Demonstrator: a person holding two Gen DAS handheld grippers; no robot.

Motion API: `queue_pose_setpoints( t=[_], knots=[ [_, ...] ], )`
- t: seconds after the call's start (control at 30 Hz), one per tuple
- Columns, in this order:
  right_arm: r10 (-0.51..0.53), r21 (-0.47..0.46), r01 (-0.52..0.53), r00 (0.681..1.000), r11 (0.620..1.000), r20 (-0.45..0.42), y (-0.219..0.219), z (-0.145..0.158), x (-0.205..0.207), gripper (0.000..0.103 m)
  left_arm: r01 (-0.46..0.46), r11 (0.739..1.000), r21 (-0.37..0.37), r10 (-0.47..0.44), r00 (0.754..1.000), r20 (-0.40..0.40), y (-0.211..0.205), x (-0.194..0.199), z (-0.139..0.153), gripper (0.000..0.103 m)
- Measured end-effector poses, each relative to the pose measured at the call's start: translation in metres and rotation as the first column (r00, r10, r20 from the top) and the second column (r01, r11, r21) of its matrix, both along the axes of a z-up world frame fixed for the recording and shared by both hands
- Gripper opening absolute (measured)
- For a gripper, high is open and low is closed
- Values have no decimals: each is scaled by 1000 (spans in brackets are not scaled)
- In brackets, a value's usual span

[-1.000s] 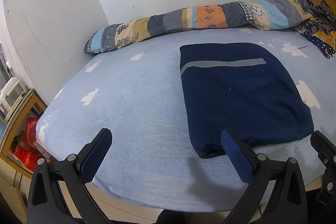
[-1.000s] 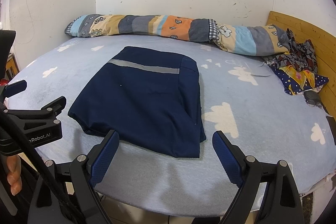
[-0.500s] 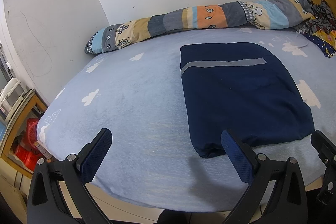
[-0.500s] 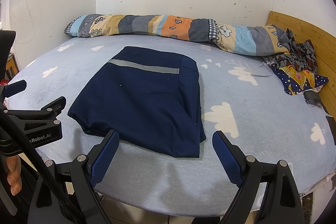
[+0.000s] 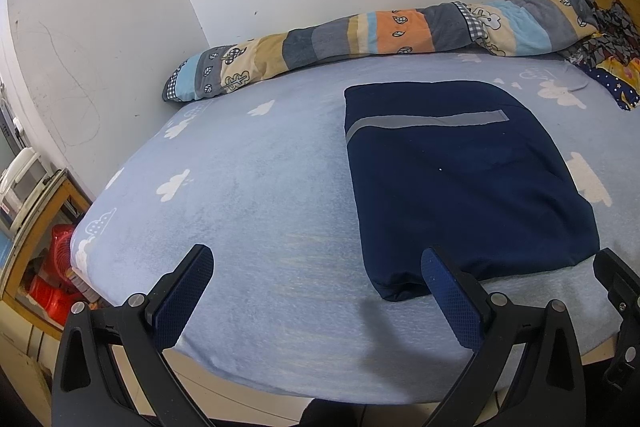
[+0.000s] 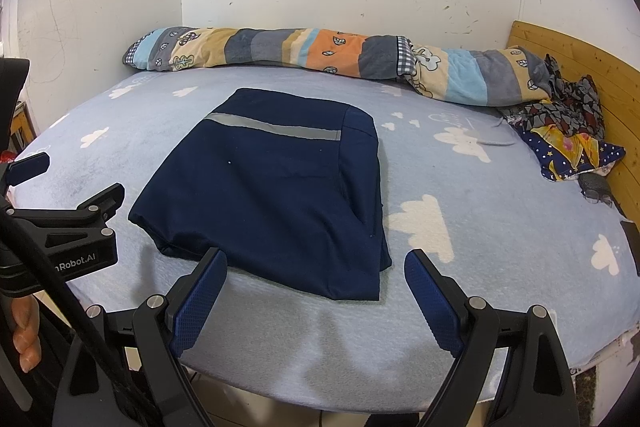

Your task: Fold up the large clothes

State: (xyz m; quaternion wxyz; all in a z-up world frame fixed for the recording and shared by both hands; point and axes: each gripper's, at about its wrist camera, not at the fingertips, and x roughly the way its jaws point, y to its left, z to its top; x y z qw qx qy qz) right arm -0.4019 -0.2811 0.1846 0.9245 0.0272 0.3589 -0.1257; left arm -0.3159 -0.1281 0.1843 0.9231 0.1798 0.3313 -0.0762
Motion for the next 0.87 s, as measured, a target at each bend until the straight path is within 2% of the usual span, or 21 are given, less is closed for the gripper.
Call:
queue_pose_setpoints(
  t=[0.63, 0.7, 0.87],
  knots=[
    [-6, -4, 6, 1000, 1000, 2, -1, -1, -2, 93, -15, 1000, 16, 15, 1000, 1, 1, 2, -2, 103],
    [-7, -3, 7, 1000, 1000, 2, -2, -1, -3, 93, -11, 1000, 19, 12, 1000, -8, 0, 2, -3, 103],
    [-8, 2, 8, 1000, 1000, 6, -3, 0, -4, 93, 30, 999, -31, -32, 997, -70, 2, 4, -4, 103]
  ],
)
